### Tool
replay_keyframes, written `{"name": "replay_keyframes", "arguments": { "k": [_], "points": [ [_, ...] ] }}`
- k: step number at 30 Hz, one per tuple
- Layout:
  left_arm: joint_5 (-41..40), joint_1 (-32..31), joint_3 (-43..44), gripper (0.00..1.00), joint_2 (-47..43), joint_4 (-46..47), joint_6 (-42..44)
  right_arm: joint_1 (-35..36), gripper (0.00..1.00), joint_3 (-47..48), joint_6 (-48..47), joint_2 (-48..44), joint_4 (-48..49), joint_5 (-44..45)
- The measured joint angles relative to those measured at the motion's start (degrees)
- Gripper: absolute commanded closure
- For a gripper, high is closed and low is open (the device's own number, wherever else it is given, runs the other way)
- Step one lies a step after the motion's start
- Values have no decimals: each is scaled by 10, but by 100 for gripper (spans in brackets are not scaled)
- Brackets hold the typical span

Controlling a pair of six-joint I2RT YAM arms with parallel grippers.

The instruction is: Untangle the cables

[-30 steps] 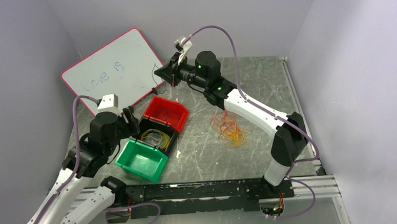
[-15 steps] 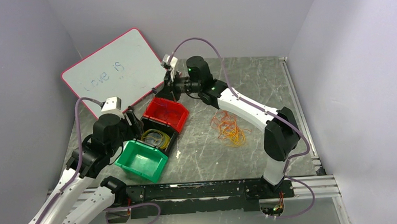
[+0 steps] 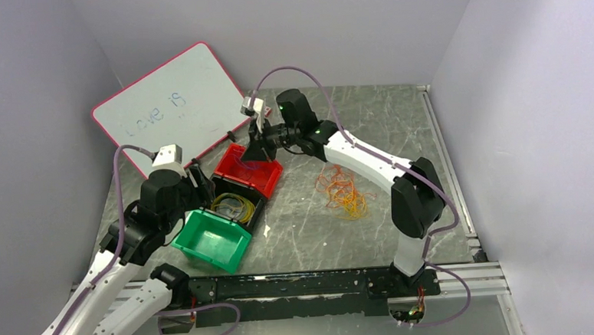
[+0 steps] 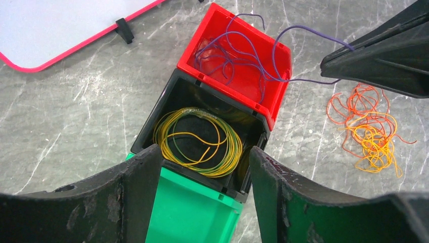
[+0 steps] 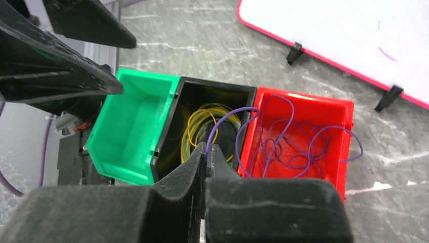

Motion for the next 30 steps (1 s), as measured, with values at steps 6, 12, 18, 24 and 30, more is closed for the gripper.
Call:
{"name": "replay_keyframes", "arguments": {
  "k": [6,12,18,24,30],
  "points": [
    [0,0,0,32,5,0,-1,-19,100,-8,9,24,2,20],
    [0,0,0,32,17,1,-1,-25,100,-8,26,70,5,70],
    [1,0,0,32,26,4,-1,-25,100,-8,47,122,14,101],
    [2,0,0,32,29,7,-1,-22,98,10,62,177,17,117],
    [2,0,0,32,28,7,-1,-11,95,44,65,210,8,137]
  ]
}}
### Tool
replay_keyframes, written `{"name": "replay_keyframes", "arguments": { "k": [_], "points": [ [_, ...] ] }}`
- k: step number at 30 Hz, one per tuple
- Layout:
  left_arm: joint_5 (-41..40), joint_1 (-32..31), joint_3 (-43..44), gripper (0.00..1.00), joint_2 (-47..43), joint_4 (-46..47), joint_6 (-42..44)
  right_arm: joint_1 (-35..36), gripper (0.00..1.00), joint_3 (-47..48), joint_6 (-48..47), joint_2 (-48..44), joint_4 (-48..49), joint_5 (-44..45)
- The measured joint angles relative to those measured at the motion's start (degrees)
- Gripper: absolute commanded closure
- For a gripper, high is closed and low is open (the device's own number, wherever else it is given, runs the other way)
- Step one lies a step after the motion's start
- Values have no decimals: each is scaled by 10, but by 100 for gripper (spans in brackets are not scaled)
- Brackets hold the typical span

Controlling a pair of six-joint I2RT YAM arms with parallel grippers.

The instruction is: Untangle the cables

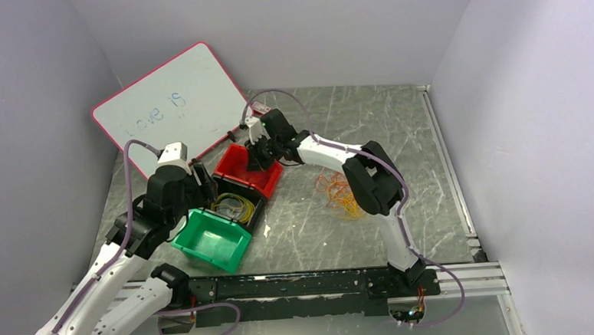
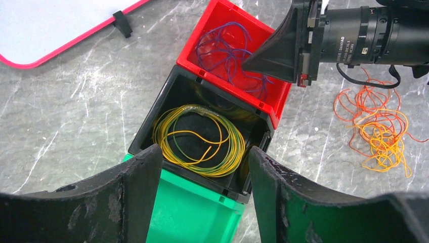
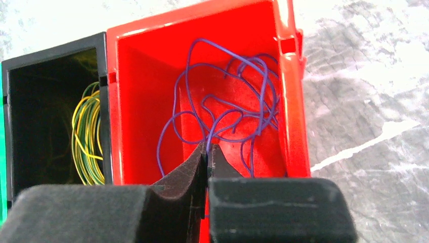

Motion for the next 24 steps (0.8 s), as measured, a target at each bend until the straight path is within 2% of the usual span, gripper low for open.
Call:
{"name": "replay_keyframes", "arguments": {
  "k": [5,14,24],
  "points": [
    [0,0,0,32,0,0,0,12,90,9,2,3,1,9],
    [6,0,0,31,5,3,0,15,69,9,5,-5,0,20],
    [14,0,0,31,13,17,0,15,54,-12,-4,-97,-16,47]
  ]
}}
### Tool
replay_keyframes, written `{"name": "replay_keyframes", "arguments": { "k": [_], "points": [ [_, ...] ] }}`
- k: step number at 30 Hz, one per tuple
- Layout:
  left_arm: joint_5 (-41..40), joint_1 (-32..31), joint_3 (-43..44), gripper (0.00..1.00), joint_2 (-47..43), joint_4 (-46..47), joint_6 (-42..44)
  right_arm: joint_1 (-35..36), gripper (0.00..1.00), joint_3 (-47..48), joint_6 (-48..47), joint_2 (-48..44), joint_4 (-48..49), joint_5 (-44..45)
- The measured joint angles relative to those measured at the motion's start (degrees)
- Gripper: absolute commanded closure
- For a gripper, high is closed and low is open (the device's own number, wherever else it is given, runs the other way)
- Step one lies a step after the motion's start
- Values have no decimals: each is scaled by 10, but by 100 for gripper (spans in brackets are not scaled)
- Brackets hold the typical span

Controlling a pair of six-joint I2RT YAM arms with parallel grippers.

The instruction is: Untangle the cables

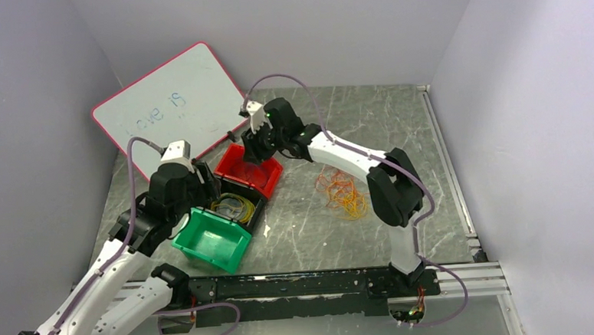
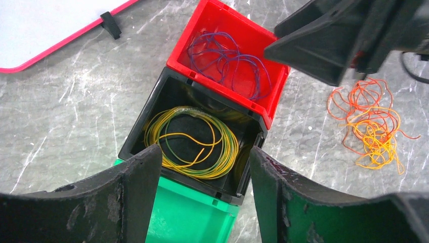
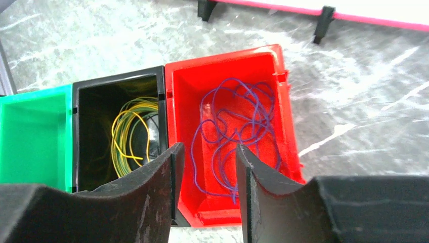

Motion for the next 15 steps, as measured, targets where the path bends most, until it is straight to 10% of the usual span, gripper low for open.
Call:
{"name": "replay_keyframes", "arguments": {
  "k": [15],
  "points": [
    [62,-15,10,30,92,44,43,-4,53,-213,34,-249,-6,208]
  ]
}}
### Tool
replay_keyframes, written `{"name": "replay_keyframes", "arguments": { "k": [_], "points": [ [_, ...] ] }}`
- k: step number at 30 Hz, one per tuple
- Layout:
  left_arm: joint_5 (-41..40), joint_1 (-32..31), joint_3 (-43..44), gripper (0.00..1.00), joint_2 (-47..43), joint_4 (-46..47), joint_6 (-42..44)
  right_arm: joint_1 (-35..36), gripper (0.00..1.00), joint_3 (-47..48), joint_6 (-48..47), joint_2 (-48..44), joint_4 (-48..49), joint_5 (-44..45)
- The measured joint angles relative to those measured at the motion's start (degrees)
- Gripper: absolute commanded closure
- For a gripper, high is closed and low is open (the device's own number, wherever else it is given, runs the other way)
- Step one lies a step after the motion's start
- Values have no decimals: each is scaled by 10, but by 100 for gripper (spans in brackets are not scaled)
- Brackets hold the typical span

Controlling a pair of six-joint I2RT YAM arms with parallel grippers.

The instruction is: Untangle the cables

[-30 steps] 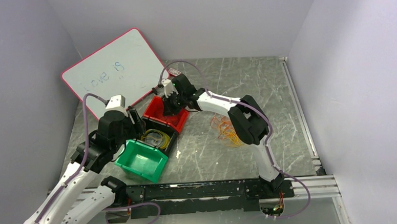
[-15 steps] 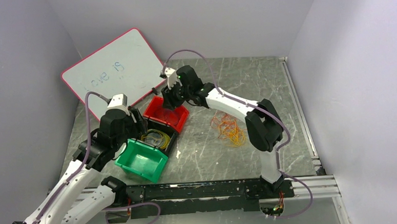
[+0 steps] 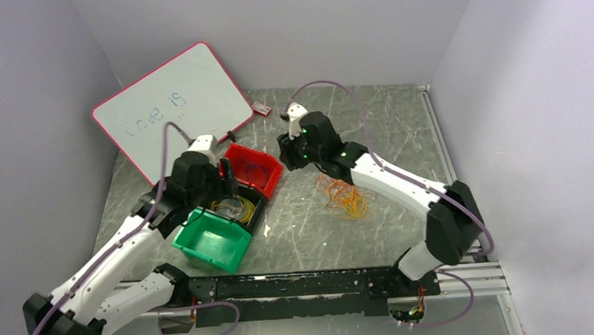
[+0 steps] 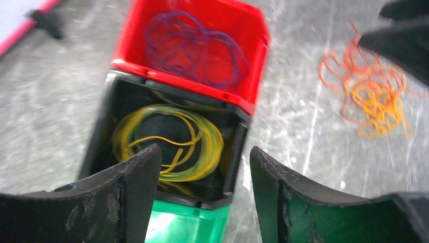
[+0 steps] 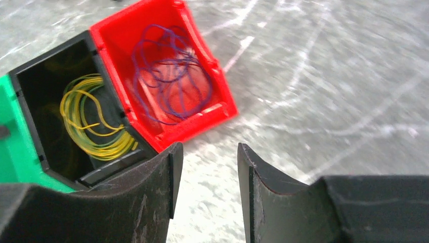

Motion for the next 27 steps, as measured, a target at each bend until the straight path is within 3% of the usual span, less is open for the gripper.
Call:
{"name": "replay_keyframes", "arguments": {
  "k": [8,16,27],
  "points": [
    [-6,-135,35,32,111,55,11,-49,56,-55,59,-120,-76,123],
    [12,-144,26,33,122,111,-6,-124,60,-74,77,-129,-152,129],
    [28,-144,22,34,120,110,-9,-199,66,-139,101,-54,-112,56]
  ]
}}
